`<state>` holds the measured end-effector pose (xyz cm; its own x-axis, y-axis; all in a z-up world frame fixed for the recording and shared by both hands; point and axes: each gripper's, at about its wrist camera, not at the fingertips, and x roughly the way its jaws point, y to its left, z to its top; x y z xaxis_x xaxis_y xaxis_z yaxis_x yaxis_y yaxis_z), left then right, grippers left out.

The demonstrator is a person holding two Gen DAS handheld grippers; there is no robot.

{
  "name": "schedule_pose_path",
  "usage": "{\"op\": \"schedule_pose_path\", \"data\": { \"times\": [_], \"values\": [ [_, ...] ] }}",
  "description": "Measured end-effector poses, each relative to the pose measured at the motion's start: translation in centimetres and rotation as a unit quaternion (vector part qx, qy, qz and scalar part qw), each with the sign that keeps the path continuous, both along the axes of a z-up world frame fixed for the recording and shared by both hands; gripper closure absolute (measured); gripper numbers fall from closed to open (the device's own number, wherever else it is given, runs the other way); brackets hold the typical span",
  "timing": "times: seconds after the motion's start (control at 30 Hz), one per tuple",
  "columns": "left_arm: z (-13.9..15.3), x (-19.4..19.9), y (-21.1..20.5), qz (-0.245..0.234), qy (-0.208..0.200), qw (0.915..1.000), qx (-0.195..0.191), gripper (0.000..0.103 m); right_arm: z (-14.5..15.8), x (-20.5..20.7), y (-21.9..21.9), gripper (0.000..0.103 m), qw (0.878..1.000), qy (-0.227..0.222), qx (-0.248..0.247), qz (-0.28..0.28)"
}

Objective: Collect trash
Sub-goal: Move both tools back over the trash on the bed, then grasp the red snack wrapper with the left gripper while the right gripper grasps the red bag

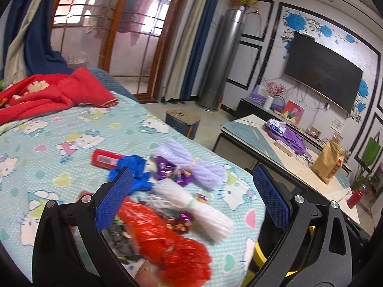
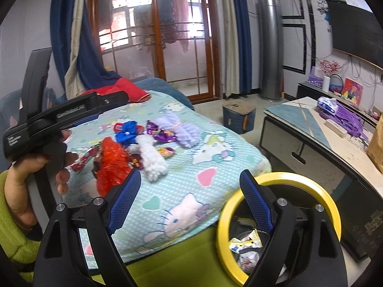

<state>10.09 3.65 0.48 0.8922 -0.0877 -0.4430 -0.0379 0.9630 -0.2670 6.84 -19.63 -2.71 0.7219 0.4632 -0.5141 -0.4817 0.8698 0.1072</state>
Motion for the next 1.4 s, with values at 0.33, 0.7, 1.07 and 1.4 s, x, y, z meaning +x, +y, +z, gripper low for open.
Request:
{"op": "schedule_pose_path", "data": {
  "times": [0.33, 0.7, 1.07, 1.4],
  "values": [
    [0.2, -1.2, 4.6, 0.054, 0.006, 0.9985, 0.000, 0.011, 0.0, 0.0, 4.5, 0.021, 0.999, 0.017, 0.002, 0.050],
    [-1.5, -1.7, 10.0, 0.104, 0.057, 0.9929, -0.004, 0.011, -1.2, 0.8, 8.6, 0.021, 0.994, 0.054, -0.006, 0.093],
    [-5.0, -1.6, 13.4, 0.095, 0.141, 0.9851, -0.024, 0.011, -3.1, 2.3, 11.3, 0.021, 0.989, 0.094, -0.017, 0.109],
    [-8.1, -1.1, 13.5, 0.061, 0.192, 0.9785, -0.046, 0.034, -4.7, 2.7, 11.7, 0.031, 0.986, 0.120, -0.019, 0.116]
  ]
}}
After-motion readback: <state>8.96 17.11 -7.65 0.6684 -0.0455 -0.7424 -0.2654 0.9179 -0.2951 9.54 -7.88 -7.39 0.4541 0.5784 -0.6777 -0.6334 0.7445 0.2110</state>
